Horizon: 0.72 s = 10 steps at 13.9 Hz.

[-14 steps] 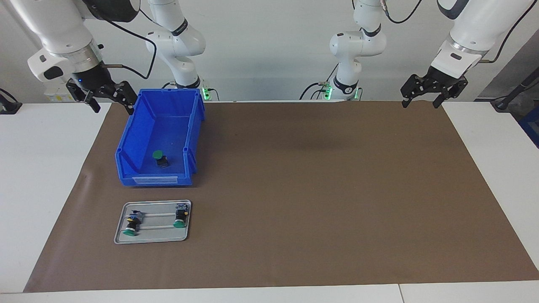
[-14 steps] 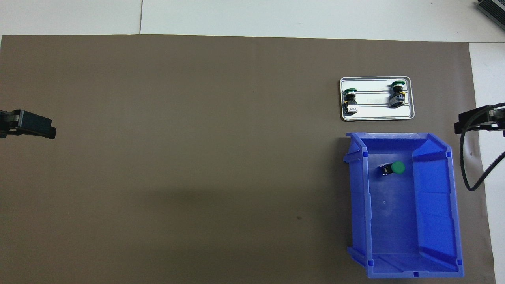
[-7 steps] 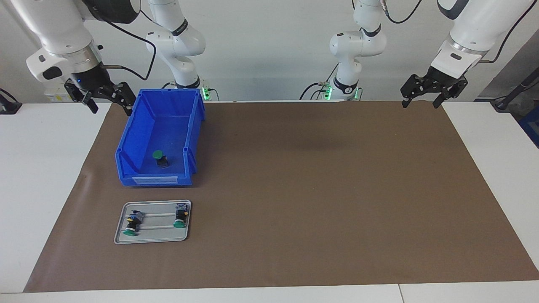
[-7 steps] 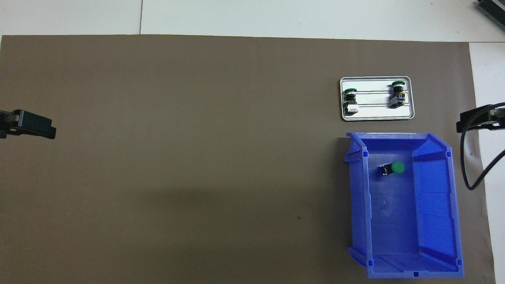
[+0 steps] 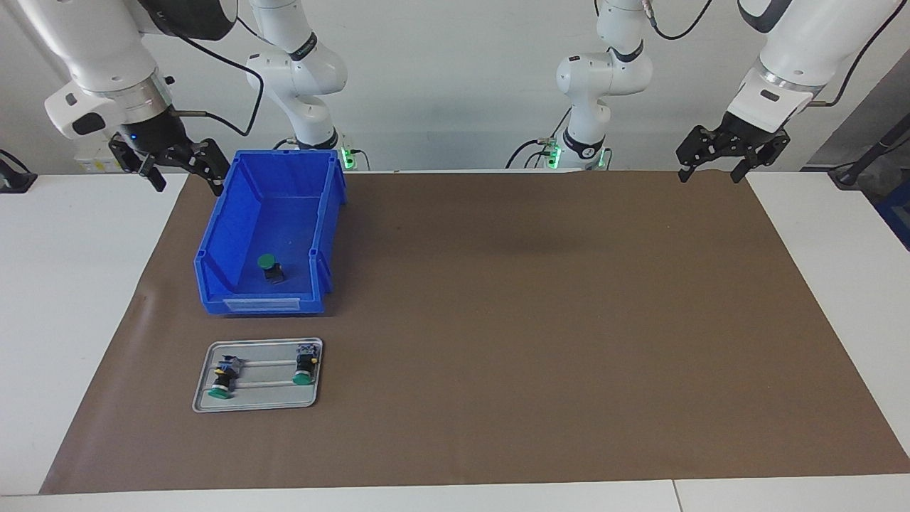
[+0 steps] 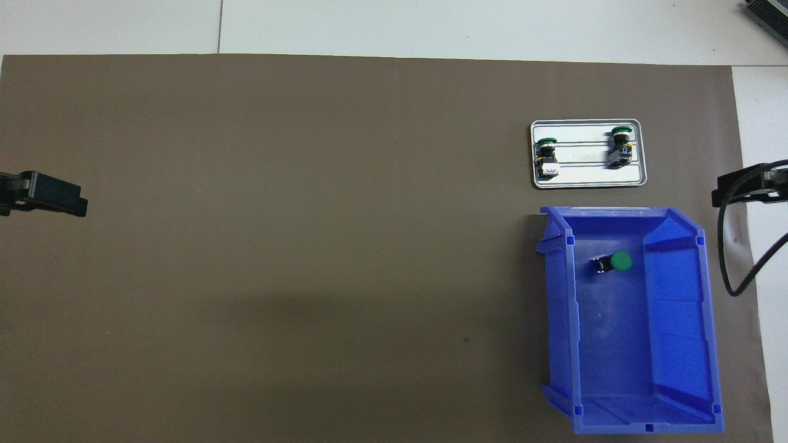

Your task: Place and press button with both arms

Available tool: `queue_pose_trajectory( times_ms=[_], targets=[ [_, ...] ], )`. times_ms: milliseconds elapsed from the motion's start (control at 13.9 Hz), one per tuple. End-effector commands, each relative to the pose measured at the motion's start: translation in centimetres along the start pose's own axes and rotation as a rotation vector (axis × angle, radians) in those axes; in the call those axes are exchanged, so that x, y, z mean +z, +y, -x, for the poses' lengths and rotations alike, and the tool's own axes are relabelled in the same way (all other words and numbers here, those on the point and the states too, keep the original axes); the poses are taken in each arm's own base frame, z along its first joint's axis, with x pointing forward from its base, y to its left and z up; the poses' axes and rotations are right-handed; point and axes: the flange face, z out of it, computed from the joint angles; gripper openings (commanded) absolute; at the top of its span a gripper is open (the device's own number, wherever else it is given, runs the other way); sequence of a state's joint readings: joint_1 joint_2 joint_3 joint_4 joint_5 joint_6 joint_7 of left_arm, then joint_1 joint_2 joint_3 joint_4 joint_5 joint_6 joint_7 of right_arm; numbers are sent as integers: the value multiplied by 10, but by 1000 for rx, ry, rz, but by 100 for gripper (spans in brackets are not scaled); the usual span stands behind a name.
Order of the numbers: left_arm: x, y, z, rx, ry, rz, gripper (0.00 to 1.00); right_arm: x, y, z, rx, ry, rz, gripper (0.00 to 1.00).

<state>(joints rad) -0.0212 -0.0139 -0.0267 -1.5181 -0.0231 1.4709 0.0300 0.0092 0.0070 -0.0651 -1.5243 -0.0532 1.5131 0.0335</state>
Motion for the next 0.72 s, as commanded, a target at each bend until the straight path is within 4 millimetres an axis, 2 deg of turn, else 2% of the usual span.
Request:
queue_pose_trajectory(
  times_ms=[0,647],
  targets=[
    [0,-2,5,-7,-7,-16,100,0,-1,7,9,16,9,100],
    [0,-2,5,-7,-7,-16,100,0,-2,7,36,16,9,100]
  ],
)
